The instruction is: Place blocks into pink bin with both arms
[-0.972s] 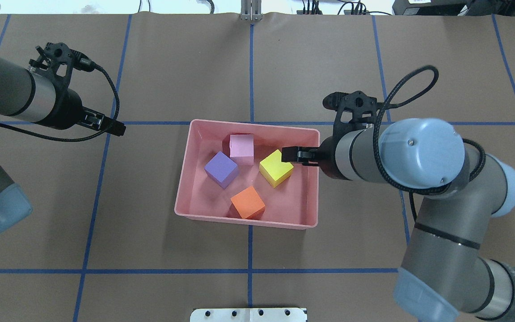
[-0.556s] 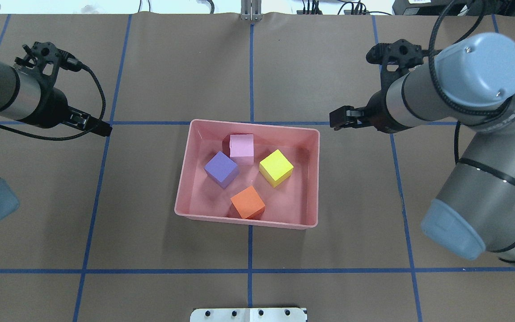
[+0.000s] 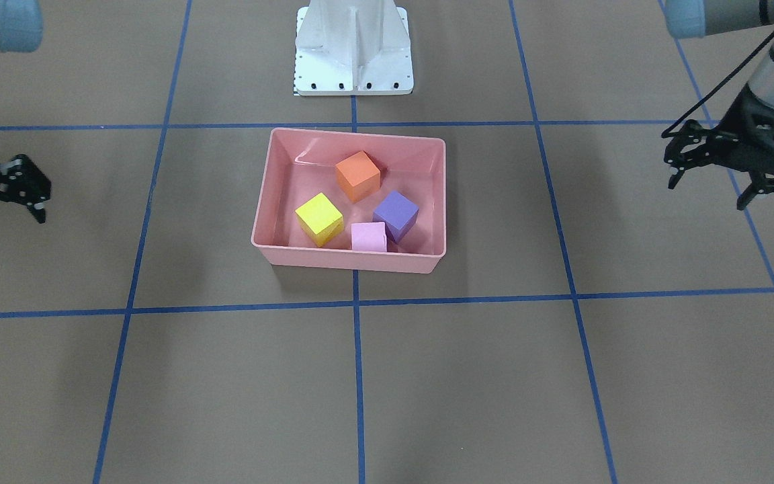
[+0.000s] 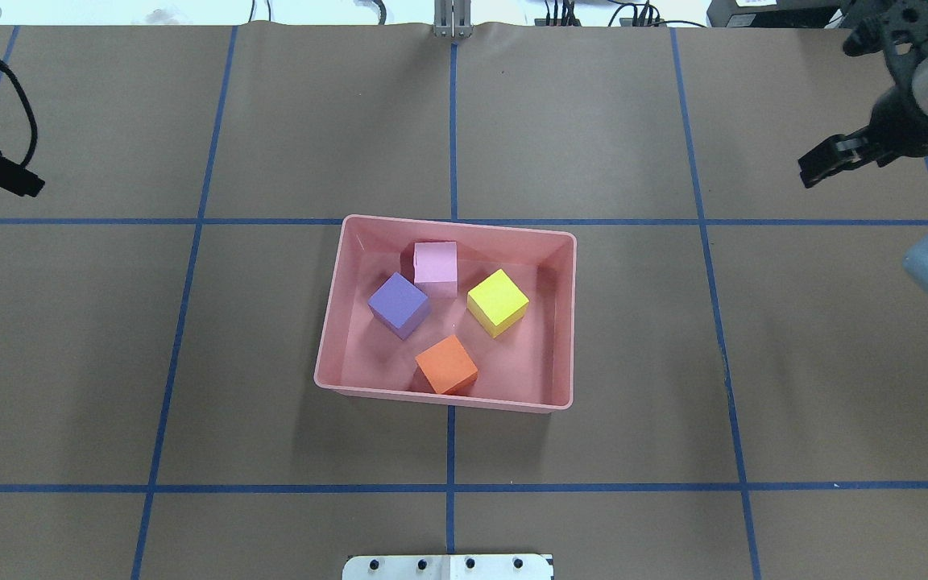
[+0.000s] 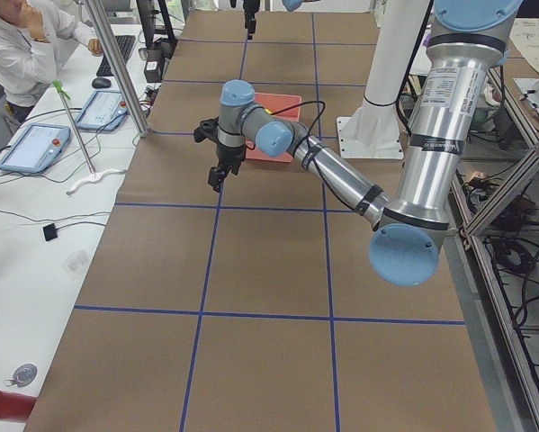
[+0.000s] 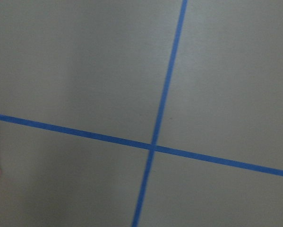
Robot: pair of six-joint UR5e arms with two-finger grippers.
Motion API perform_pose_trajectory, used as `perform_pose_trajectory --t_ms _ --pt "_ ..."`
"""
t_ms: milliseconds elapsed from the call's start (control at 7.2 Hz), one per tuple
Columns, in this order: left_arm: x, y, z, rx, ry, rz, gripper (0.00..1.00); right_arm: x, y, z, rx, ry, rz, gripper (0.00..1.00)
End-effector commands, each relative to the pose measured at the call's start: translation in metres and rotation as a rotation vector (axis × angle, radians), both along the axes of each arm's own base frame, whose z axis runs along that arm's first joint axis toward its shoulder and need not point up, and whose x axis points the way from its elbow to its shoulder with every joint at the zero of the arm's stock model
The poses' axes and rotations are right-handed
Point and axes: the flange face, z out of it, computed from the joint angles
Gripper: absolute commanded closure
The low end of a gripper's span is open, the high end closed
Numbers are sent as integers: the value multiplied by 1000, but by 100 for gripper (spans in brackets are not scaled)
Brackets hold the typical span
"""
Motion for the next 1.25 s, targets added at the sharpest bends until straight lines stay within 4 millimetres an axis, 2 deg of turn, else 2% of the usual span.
perform_pose_trajectory --t_ms 0,139,278,417,556,694,833,972,1111 --pt "-88 -4 68 -8 -22 55 0 118 -5 99 38 11 -137 0" --pt "-129 -12 107 -24 14 79 0 160 7 140 26 26 -150 0" --pt "-167 -16 153 -39 38 99 0 193 37 184 -48 9 -114 0" --pt "-187 -13 181 -66 44 95 0 212 73 223 -126 9 -78 0" --pt "-190 11 216 -128 33 85 0 226 102 248 -177 7 -51 0" --pt "-190 20 238 -179 23 81 0 228 118 262 -216 3 -39 0" --pt "-198 39 272 -225 37 65 0 228 120 264 -225 3 -34 0" --pt "-208 41 267 -198 35 38 0 228 120 264 -226 -1 -33 0" --pt "-207 40 269 -259 46 -26 0 227 115 260 -217 -1 -35 0"
